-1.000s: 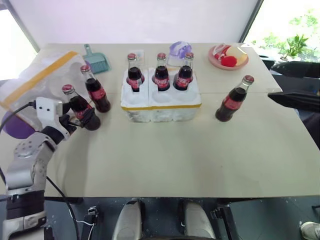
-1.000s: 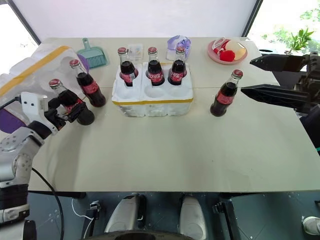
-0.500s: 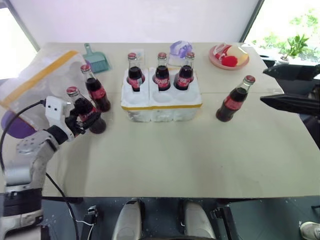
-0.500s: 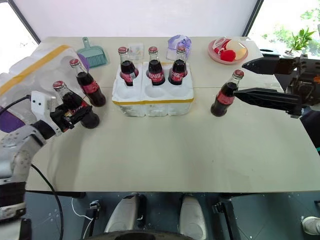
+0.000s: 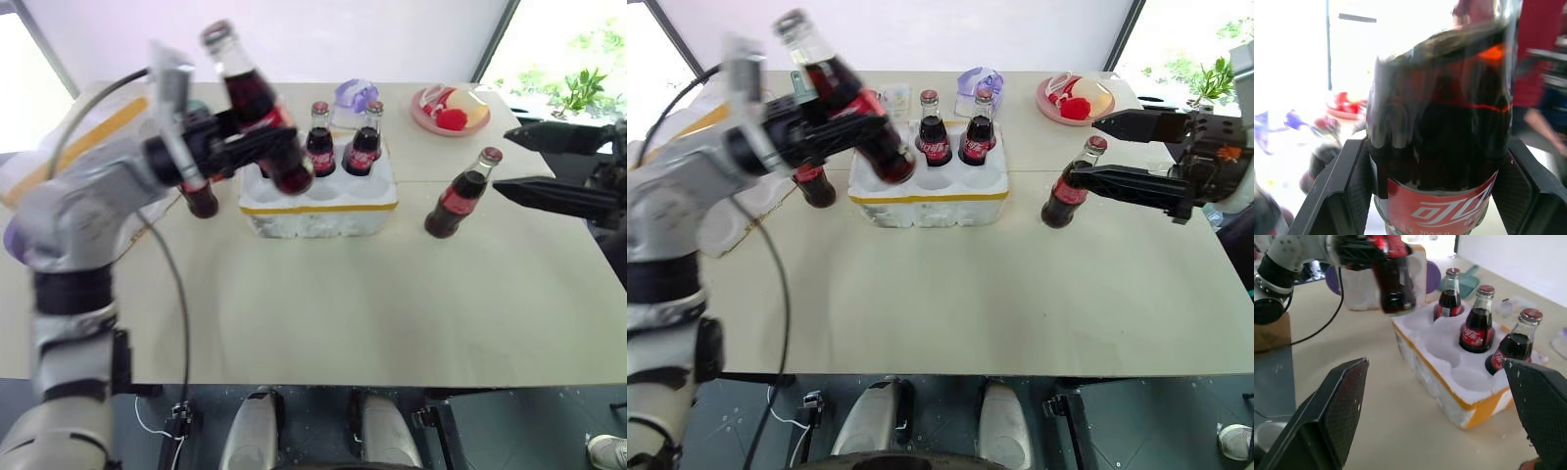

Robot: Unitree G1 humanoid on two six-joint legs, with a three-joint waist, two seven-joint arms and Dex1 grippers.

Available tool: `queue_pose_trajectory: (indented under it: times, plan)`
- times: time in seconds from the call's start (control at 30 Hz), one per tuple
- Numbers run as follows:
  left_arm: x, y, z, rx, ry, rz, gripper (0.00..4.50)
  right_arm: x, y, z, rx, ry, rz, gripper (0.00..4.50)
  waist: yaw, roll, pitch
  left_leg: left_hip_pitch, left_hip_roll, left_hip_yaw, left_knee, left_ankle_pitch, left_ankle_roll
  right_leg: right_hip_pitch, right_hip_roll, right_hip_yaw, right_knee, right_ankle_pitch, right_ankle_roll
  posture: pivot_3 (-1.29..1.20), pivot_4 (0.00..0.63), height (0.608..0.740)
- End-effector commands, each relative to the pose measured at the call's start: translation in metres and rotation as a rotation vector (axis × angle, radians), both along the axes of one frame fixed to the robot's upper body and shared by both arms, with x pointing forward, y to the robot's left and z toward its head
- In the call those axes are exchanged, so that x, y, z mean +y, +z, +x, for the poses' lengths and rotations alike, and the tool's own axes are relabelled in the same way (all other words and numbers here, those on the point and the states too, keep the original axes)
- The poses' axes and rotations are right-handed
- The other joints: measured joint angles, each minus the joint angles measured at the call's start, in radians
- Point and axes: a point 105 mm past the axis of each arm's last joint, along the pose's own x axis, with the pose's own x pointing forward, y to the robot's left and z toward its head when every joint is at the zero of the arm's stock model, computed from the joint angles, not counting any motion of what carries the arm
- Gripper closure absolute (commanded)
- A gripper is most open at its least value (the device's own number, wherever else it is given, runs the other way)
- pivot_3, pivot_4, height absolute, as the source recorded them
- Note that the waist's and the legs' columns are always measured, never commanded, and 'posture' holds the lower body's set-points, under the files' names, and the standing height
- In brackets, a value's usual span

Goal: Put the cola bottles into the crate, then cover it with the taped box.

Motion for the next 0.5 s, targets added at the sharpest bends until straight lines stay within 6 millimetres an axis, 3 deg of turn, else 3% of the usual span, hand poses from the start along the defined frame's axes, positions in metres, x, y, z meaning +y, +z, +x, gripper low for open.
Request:
queue_pose_trajectory:
  times: [0.03,0.23,0.5]
  plan:
    - [-0.014,0.009,0.021,-0.105,0.092,0.058,1.84,0.006,0.01,-0.012,-0.067,0.012,-0.009,0.0,-0.004,0.0,0.0,0.0,0.0,0.0,-0.001,0.0,0.0,-0.001,0.0,0.0,0.0,0.0,0.0,0.0,0.15,0.736]
    - [-0.039,-0.007,0.026,-0.09,0.011,0.094,1.84,0.005,0.015,-0.011,-0.087,-0.02,0.012,0.0,-0.002,0.0,0.001,-0.002,0.0,0.001,-0.002,0.0,0.0,-0.004,0.0,0.0,-0.001,0.0,0.0,0.0,0.15,0.736]
    - [-0.053,-0.045,0.028,-0.066,-0.033,0.269,1.84,0.005,0.002,-0.007,-0.073,-0.047,0.023,0.0,0.001,0.0,0.001,-0.002,0.0,0.001,-0.001,0.0,0.0,-0.003,0.0,0.001,0.0,0.0,0.0,0.0,0.15,0.736]
